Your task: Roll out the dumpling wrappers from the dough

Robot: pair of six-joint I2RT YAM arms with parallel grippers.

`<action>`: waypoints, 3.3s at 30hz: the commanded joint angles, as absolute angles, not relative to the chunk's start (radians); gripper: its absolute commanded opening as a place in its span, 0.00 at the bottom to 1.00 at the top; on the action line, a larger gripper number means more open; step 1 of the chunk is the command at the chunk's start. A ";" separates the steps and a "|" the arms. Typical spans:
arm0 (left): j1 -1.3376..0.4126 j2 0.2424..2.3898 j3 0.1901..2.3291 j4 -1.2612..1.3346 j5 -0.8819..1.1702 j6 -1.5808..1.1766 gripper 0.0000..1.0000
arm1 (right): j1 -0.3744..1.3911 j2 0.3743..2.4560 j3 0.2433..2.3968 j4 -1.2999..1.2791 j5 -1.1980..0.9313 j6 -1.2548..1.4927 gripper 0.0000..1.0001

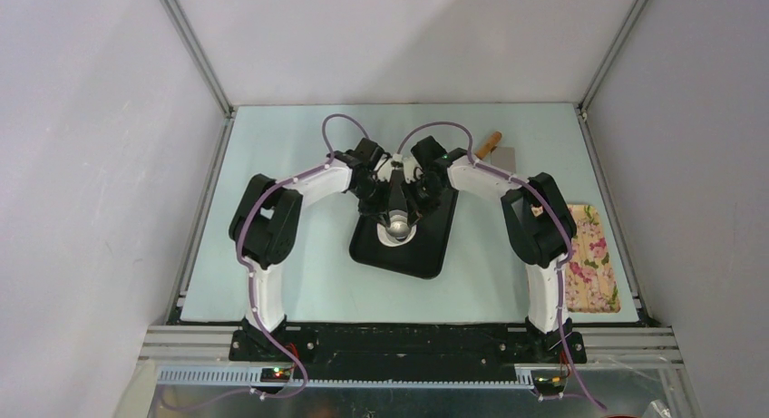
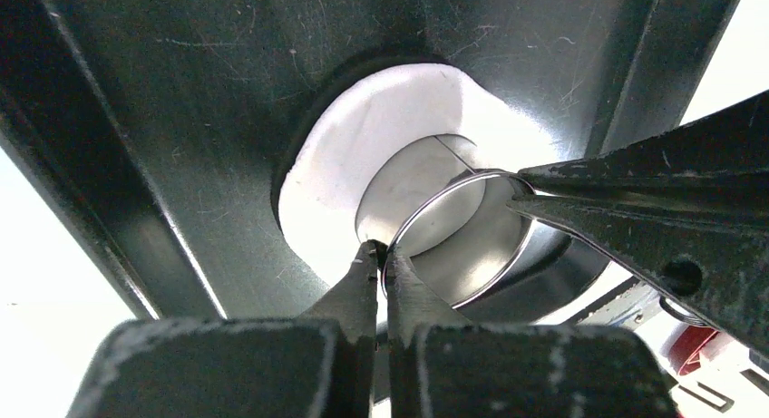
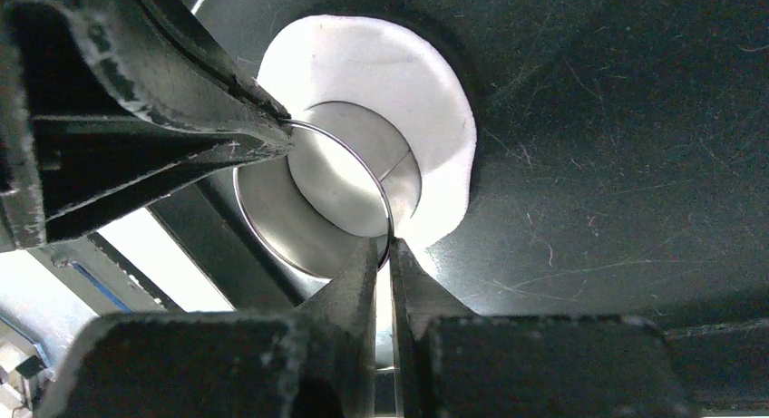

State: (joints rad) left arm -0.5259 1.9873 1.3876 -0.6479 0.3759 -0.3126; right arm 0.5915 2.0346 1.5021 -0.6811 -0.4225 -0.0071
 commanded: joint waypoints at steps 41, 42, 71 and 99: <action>-0.635 2.127 1.424 -0.604 0.248 -0.269 0.00 | 0.575 2.110 1.547 -0.736 -0.444 -0.005 0.00; -0.643 2.131 1.432 -0.607 0.248 -0.271 0.00 | 0.568 2.110 1.555 -0.739 -0.438 -0.008 0.00; -0.640 2.173 1.462 -0.652 0.166 -0.236 0.00 | 0.588 2.159 1.621 -0.737 -0.396 -0.005 0.00; -0.638 1.895 1.370 -0.486 0.024 -0.213 0.00 | 0.564 1.850 1.358 -0.441 -0.480 -0.024 0.00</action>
State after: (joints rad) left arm -0.6170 1.9362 1.3861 -0.5331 0.0994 -0.3134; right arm 0.5388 1.9263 1.3586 -0.4652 -0.4244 0.0311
